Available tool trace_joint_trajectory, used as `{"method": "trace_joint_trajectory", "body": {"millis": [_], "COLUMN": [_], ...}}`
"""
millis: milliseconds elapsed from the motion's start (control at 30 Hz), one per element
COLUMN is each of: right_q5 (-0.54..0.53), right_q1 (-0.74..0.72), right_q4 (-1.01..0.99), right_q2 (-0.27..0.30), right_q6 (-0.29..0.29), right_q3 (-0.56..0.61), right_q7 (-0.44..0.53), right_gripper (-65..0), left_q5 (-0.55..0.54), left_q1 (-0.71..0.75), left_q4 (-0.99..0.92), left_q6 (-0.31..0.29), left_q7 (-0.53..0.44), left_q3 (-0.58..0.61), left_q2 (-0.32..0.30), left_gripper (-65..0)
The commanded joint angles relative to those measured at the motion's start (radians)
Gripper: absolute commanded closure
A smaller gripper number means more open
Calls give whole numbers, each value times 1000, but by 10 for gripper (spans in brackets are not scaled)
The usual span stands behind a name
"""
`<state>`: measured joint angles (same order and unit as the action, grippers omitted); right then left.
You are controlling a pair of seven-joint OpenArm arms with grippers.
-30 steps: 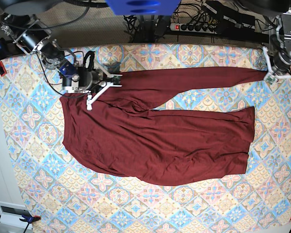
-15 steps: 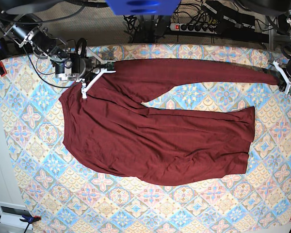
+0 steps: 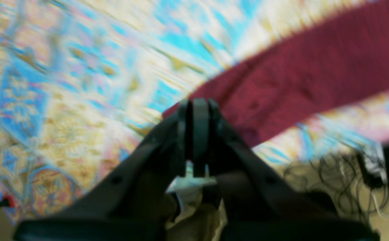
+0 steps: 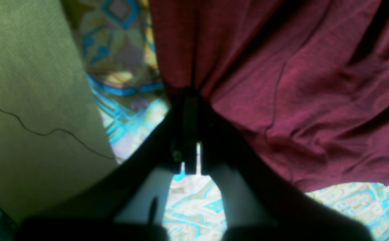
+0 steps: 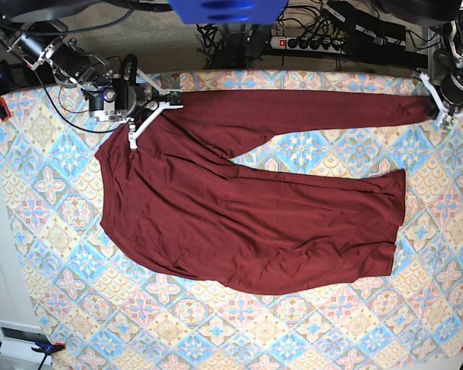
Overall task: Layout the t-shirt on the table in an organized manner, then fold the t-shirt properly
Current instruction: 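Hold the shirt end with the right gripper and stretch the sleeve with the left, then release the sleeve and move the left gripper to the shirt's hem corner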
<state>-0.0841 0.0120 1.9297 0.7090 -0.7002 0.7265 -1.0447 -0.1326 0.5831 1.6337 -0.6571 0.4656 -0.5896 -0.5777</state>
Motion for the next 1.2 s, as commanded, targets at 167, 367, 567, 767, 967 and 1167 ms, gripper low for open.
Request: {"method": "trace_joint_trajectory", "body": {"millis": [167, 367, 567, 767, 967, 1167], "right_q5": [0, 0, 2, 4, 4, 4], "right_q1": [-14, -19, -19, -19, -14, -14], "right_q4": [9, 6, 4, 4, 4, 4], "right_q2": [14, 14, 13, 13, 13, 13], "right_q6": [2, 2, 2, 2, 2, 2], "right_q3": [-8, -8, -8, -8, -9, -9], "right_q7": [-3, -3, -3, -1, -1, -1], "right_gripper": [0, 0, 0, 0, 0, 0], "left_q5": [-19, -45, -166, -170, -170, -181], "left_q1": [100, 19, -170, -420, -562, -625], "left_q4": [72, 67, 67, -40, -204, -346], "left_q6": [9, 7, 7, 10, 10, 12], "left_q7": [-28, 68, 170, 313, 316, 310], "left_q3": [-13, -14, -120, -122, -112, -112], "left_q2": [-21, 9, 111, 183, 210, 213], "left_gripper": [-135, -299, -266, -255, -255, -259]}}
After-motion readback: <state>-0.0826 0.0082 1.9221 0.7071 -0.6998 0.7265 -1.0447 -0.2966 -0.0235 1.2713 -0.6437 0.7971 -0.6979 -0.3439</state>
